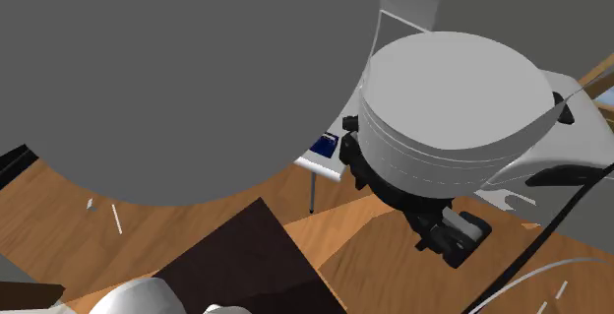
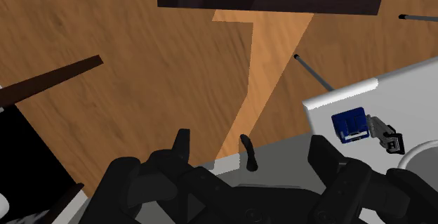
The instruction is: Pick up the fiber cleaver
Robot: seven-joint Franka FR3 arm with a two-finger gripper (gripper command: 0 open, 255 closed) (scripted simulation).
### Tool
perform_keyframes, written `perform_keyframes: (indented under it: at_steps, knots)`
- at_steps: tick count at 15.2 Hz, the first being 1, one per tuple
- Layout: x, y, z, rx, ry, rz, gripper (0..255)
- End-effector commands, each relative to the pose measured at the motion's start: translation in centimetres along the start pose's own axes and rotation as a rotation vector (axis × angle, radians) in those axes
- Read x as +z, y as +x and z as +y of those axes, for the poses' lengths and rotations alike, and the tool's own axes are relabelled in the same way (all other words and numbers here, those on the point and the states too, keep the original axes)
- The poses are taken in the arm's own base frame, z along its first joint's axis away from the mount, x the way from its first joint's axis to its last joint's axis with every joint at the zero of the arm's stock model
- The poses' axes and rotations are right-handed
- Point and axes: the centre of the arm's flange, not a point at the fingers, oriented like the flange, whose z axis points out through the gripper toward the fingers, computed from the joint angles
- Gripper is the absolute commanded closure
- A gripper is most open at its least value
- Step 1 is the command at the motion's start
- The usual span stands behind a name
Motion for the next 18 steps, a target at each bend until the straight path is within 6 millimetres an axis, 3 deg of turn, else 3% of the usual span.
perform_keyframes:
  at_steps: [1,18]
  knots:
    - [0.0,0.0,0.0,0.000,0.000,0.000,0]
    - [14.1,6.4,-15.8,-0.072,0.027,0.009,0]
